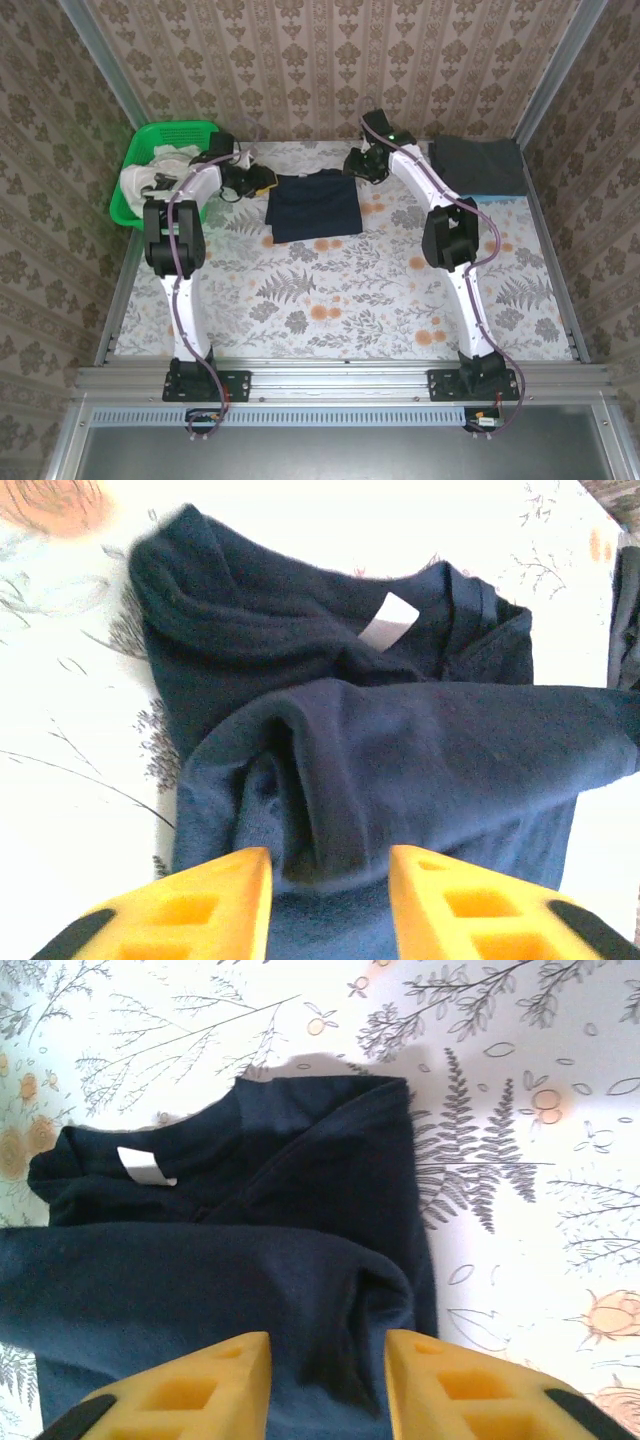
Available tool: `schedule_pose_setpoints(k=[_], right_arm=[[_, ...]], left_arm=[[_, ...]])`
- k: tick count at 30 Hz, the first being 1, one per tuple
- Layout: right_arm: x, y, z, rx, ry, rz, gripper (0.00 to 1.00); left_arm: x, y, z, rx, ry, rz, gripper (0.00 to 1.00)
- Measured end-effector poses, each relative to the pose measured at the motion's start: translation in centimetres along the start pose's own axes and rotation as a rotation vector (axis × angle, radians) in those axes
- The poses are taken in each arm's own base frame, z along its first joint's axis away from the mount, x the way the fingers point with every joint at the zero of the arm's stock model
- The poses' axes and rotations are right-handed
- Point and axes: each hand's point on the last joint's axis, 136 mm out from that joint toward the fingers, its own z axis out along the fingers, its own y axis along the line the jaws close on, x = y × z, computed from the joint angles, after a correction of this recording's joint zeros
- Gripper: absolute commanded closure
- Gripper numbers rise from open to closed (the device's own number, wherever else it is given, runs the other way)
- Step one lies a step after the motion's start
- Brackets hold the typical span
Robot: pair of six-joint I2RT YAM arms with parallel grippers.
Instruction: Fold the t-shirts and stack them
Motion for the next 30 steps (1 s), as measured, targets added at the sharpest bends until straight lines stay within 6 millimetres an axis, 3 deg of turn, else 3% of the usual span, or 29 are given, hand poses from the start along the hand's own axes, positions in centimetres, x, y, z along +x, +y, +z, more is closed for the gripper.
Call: schedule_pose_setpoints(k=[3,7,9,11,13,17,22,25,26,30], right_arm=[[0.0,-0.6,-1.0,0.027,-0.021,0.0,0.61],[2.5,-0.9,-3.6,0.056,-0.037,-0.026,0.54],[3.5,0.3,-4.8,0.033,-0.058,-0.057,0.54],[3.3,1.8,-5.1,-0.006,-0.087,-0.079,0.56],[2.7,3.4,-4.3,-0.039,-0.096,-0.099,0.58],[0.1,4.8,0.2,-0.073,-0.118,-0.104,0.6],[0.5,1.5,6.1,-0.058,-0.046,-0.013,0.55],[1.0,-0.9,8.1,-0.068,0.008,0.083,0.48],[0.9,-1.1,8.2,-0.095,0.019,0.118,0.42],[-0.7,-0.9,7.5,-0.141,-0.011,0.16,0.35]], left_arm=[[-0.7,0.2,-1.0,-0.028,-0.025,0.011,0.57],[-0.2,0.3,-2.9,-0.08,-0.052,0.038,0.55],[0.5,-0.5,-3.8,-0.091,-0.06,0.066,0.55],[0.7,-1.8,-3.8,-0.083,-0.064,0.109,0.56],[1.0,-3.3,-2.8,-0.063,-0.052,0.148,0.59],[0.5,-4.5,1.4,-0.024,-0.015,0.194,0.64],[0.8,-0.1,5.4,-0.073,0.026,0.148,0.67],[0.2,2.0,5.6,-0.109,0.013,0.127,0.67],[0.0,2.2,5.5,-0.112,0.006,0.125,0.67],[-1.7,2.6,4.6,-0.122,-0.036,0.126,0.67]])
